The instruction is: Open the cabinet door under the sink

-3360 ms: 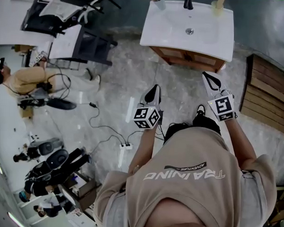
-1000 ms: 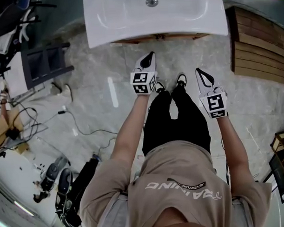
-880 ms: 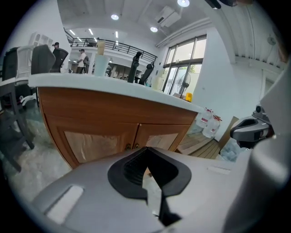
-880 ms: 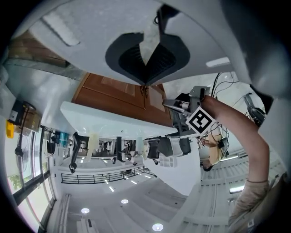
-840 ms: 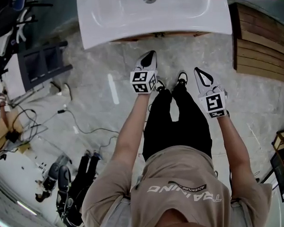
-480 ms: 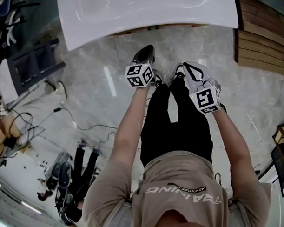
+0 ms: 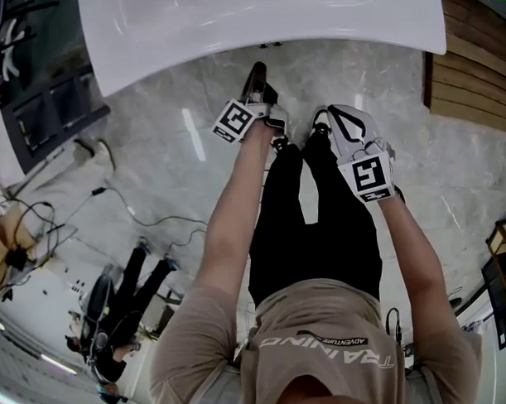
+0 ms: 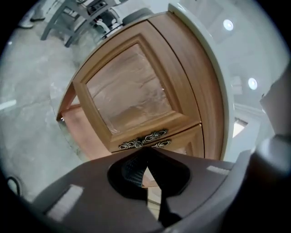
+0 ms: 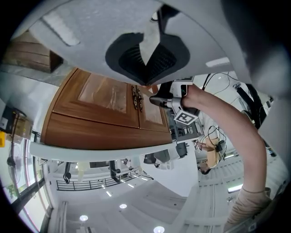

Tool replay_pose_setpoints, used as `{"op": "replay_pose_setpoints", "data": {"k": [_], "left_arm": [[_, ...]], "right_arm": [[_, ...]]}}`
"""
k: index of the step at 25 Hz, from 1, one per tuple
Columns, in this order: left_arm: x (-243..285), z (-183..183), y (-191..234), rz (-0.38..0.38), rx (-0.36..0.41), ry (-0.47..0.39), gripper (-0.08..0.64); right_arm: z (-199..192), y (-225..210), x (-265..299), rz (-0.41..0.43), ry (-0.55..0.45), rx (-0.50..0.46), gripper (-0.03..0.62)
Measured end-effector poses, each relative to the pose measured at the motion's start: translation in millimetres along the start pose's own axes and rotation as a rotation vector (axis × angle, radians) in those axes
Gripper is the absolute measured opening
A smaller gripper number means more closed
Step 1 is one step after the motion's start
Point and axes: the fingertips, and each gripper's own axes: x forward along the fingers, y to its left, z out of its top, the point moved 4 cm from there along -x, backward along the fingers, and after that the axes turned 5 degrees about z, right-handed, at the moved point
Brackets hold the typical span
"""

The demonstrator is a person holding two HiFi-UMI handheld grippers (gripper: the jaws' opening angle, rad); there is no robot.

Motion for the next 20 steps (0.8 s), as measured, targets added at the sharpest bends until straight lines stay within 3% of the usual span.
{"op": "replay_pose_setpoints", "data": {"k": [2, 4, 12, 16, 20], "left_arm": [[6, -1, -3, -0.06, -0.165, -0.024, 0.054], [9, 1, -3, -0.101, -0.269, -0.038, 0.086], [25, 1, 19, -0.143, -0.466, -0.138, 0.109], [34, 1, 16, -0.184, -0.504, -0.168, 0.117], [41, 1, 18, -0.176, -0.528, -0.205, 0.117]], "right_arm": [[6, -3, 3, -0.001, -0.009, -0.003, 0.002], [12, -5, 6, -0.001, -0.015, -0.006, 0.002], [13, -24, 5, -0.012, 0.006, 0.01, 0.002], [9, -28, 8, -0.008, 0.029, 0.022, 0.002], [9, -32, 6, -0.009, 0.032, 0.035, 0.002]]}}
